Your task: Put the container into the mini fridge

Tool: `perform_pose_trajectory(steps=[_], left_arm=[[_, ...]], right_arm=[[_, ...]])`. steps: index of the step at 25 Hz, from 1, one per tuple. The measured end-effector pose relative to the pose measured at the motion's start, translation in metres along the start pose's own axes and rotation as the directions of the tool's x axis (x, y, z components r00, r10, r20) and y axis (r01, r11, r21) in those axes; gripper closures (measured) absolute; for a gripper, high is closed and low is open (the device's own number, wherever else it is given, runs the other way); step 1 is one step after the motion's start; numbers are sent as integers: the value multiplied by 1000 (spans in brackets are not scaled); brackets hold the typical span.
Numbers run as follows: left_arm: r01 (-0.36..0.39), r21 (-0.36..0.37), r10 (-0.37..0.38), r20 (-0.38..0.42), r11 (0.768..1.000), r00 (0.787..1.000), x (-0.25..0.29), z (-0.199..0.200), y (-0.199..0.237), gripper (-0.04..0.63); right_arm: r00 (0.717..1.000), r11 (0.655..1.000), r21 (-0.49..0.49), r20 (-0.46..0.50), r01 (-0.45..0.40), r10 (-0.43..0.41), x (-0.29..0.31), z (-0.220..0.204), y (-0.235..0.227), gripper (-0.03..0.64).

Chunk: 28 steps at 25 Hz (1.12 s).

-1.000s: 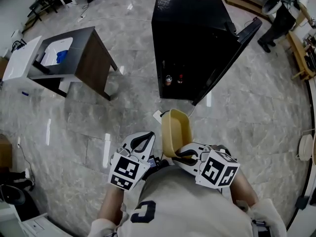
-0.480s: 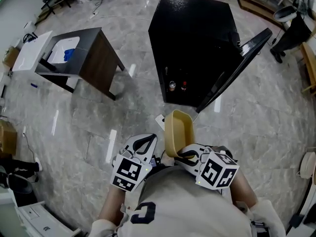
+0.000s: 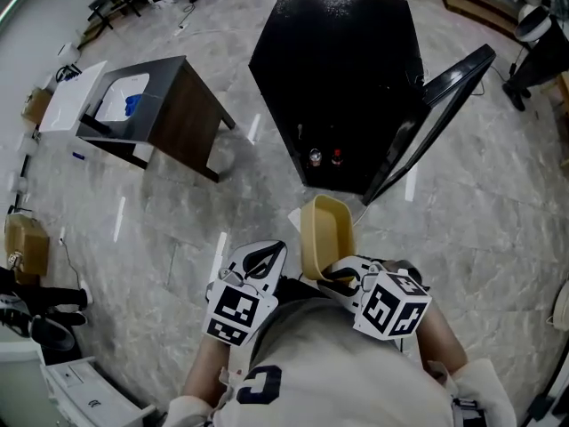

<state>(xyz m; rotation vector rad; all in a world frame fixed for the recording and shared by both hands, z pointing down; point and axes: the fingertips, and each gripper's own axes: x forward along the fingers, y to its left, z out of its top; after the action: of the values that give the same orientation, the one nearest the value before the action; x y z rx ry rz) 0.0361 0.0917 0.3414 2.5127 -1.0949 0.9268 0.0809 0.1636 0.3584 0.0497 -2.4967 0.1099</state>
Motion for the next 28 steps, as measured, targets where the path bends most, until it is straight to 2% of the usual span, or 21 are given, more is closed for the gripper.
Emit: perform_pose_trajectory(steps=[8,14,22,25,28], left_arm=[[-36,-4,36,-4,999,999,6,8,12,538],[-29,12,29,-24,1000,999,33,-2,31,538],[22,-28,-22,15,999,1000,51,-8,92,538],[49,-69,-47,40,996,998,51,-10,126,538],[60,-80,-57,45,995,997,56,-15,163,538]], right_arm=[[1000,1000,-25,10,7,-7,-2,1,-10,584],[996,996,13,-39,86,-85,-6,-14,-41,584],[980,991,18,-153,130,-126,31,-7,-78,584],[968,992,1,-221,126,-123,55,-1,-93,584],[949,992,-14,-289,126,-125,79,5,-113,584]])
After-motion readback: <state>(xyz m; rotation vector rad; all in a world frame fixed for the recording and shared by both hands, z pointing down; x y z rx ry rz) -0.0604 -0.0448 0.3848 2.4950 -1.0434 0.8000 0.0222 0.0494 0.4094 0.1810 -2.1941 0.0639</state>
